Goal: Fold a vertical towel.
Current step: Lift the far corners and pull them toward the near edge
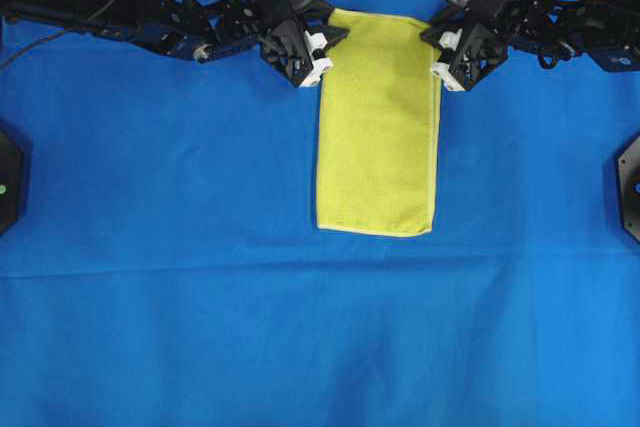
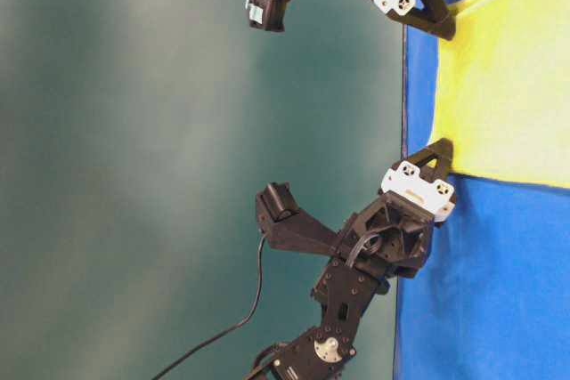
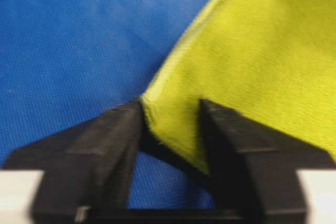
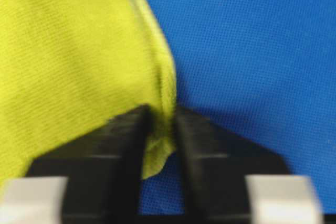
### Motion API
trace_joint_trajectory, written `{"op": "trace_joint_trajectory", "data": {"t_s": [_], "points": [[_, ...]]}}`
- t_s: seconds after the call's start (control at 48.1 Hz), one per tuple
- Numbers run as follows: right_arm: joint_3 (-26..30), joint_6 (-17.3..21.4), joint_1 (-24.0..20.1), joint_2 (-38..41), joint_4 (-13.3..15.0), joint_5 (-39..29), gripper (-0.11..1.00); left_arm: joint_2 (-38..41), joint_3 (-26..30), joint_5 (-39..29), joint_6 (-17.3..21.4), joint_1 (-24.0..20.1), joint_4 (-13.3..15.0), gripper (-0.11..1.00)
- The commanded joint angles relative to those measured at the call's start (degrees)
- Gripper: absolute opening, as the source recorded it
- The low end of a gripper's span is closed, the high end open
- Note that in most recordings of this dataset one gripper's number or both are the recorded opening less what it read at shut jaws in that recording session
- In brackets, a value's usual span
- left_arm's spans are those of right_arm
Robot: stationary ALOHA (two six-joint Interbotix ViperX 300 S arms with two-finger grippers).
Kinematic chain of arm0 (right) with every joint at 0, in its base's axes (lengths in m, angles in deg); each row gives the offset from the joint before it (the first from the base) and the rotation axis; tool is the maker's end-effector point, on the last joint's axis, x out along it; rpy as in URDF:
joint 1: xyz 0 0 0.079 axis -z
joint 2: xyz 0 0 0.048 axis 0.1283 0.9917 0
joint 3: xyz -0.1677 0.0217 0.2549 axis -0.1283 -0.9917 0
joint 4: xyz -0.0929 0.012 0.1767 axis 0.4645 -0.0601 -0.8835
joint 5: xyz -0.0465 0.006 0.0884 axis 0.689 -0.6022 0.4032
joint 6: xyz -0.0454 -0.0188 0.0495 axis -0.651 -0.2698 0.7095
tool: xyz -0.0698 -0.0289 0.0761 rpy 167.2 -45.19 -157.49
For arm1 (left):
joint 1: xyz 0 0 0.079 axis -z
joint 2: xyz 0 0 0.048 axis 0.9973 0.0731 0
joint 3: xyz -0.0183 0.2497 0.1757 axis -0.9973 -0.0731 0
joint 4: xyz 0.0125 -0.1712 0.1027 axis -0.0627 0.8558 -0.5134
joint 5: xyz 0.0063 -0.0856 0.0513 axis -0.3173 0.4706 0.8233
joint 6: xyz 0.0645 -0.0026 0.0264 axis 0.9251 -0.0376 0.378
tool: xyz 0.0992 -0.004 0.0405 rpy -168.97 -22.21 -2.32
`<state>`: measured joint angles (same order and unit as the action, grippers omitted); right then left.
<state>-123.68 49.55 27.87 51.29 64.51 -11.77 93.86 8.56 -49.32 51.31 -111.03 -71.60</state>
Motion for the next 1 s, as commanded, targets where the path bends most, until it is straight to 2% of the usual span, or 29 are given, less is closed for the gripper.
{"op": "trace_joint_trajectory", "data": {"t_s": [0.0,0.042,0.104,0.166,0.603,0.977], "points": [[0.5,-0.1,0.3,-0.3,0.2,0.0,0.17,-0.9,0.8,-0.4,0.1,-0.3,0.0,0.34],[0.4,-0.1,0.3,-0.3,0.2,0.0,0.07,-0.9,0.8,-0.5,0.1,-0.3,-0.1,0.24],[0.4,-0.1,0.3,-0.4,0.2,0.0,0.06,-0.9,0.7,-0.6,0.1,-0.3,-0.2,0.1],[0.3,-0.1,0.3,-0.4,0.2,0.0,0.06,-1.0,0.5,-0.6,0.2,-0.2,-0.2,0.04],[0.6,-0.2,0.7,-3.6,0.4,-0.1,0.06,-4.0,0.9,-1.9,1.1,-0.4,-0.2,0.04],[2.3,-0.3,4.7,-3.6,2.5,0.0,0.06,-3.3,3.7,-1.9,3.7,-3.1,-0.2,0.04]]}}
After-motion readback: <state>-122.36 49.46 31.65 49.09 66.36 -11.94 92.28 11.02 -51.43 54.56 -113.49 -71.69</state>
